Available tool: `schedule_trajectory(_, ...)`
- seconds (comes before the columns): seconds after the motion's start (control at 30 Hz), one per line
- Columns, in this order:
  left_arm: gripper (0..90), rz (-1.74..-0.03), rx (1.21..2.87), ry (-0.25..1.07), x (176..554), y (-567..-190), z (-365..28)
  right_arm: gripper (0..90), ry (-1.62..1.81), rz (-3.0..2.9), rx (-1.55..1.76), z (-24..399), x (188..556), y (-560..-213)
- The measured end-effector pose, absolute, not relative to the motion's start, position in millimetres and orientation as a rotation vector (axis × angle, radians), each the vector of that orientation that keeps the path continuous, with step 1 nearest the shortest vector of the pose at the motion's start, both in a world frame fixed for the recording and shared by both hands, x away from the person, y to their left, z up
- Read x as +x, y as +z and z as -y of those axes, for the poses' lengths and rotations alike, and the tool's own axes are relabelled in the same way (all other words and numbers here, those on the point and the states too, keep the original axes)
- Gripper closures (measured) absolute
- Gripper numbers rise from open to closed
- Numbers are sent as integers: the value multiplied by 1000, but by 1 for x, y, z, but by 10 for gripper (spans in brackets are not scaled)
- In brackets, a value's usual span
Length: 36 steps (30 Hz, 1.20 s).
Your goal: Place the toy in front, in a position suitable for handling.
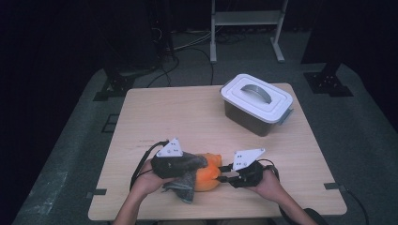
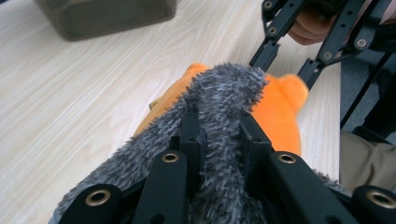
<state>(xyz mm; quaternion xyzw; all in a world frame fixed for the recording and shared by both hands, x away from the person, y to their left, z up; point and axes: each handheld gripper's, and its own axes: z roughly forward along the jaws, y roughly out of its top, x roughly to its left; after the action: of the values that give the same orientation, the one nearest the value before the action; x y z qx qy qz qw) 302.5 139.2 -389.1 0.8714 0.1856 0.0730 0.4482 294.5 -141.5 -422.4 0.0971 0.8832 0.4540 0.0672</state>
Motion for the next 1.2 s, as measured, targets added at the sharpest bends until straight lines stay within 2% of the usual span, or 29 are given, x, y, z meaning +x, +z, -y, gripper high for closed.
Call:
schedule_trajectory(0.07, 754, -453, 2152, 160, 302, -392, -139, 643, 1370, -2669, 307, 142, 295, -423)
schedule_trajectory(0.27, 754, -458, 2125, 91, 297, -400, -142, 453, 1446, -2730, 339, 145, 297, -422)
schedule_trajectory(0.4, 753, -440, 2132, 71, 292, -402, -141, 412, 1493, -2724, 314, 147, 296, -419)
schedule_trajectory(0.63, 745, -375, 2145, 21, 285, -405, -131, 400, 1490, -2732, 330, 143, 295, -420)
schedule_trajectory(0.83, 754, -360, 2169, 67, 289, -395, -129, 463, 1421, -2737, 312, 143, 292, -426)
schedule_trajectory(1.0, 754, -423, 2174, 106, 299, -393, -141, 471, 1394, -2749, 307, 147, 293, -429)
schedule_trajectory(1.2, 753, -456, 2158, 74, 298, -403, -148, 403, 1447, -2764, 341, 149, 296, -424)
